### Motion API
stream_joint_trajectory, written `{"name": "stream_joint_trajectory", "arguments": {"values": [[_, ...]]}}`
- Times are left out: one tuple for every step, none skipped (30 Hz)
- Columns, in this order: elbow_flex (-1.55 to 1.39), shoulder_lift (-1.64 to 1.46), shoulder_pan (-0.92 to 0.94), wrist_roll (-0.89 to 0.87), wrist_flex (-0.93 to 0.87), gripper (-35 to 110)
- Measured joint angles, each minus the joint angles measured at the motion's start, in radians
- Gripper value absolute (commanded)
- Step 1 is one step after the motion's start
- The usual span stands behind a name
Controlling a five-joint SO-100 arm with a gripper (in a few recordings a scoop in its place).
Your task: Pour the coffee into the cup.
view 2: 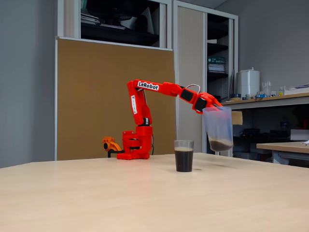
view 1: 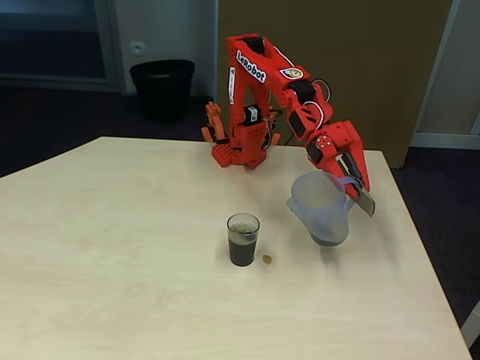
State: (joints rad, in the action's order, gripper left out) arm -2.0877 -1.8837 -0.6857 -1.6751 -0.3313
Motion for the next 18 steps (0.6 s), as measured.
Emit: {"name": "stream_joint_trajectory", "arguments": {"values": [[0.002, 0.006, -0.014, 0.023, -0.006, 0], [0.002, 0.018, -0.023, 0.051, -0.006, 0], [0.014, 0.037, -0.032, 0.071, -0.006, 0], [0.021, 0.055, -0.040, 0.091, -0.005, 0], [0.026, 0.078, -0.044, 0.109, 0.000, 0], [0.037, 0.104, -0.051, 0.130, 0.008, 0], [0.051, 0.126, -0.060, 0.149, 0.009, 0], [0.066, 0.146, -0.066, 0.164, 0.011, 0], [0.084, 0.167, -0.077, 0.187, 0.012, 0], [0.103, 0.192, -0.086, 0.212, 0.012, 0], [0.112, 0.212, -0.094, 0.230, 0.012, 0], [0.124, 0.238, -0.095, 0.249, 0.023, 0], [0.140, 0.264, -0.097, 0.267, 0.037, 0], [0.152, 0.284, -0.097, 0.284, 0.043, 0], [0.161, 0.301, -0.095, 0.301, 0.054, 0], [0.170, 0.308, -0.095, 0.321, 0.058, 0], [0.176, 0.318, -0.094, 0.330, 0.063, 0], [0.184, 0.334, -0.094, 0.344, 0.077, 0]]}}
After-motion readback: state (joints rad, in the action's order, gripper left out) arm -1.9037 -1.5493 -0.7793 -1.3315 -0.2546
